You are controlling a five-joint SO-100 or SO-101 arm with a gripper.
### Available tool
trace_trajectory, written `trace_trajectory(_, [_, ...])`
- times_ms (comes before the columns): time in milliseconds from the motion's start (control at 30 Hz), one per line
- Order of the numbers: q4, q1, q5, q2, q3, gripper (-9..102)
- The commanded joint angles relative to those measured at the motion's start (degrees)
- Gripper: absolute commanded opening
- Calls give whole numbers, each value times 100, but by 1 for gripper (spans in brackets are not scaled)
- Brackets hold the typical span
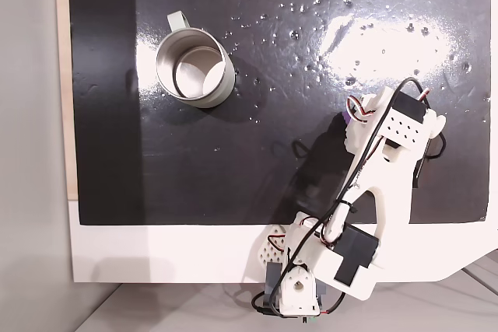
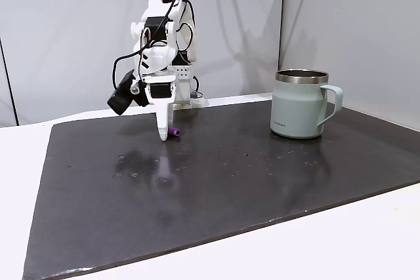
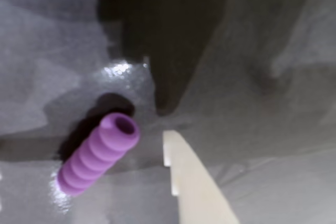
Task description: Grasp a pengrip and put it in the cup.
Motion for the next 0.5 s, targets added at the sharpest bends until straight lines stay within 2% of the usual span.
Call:
trace_trajectory(0, [-53,88,185,-53,-255,28])
trace_trajectory(267, [44,35,861,-422,-475,26])
trace_trajectory(467, [149,-26,1178,-721,-510,12])
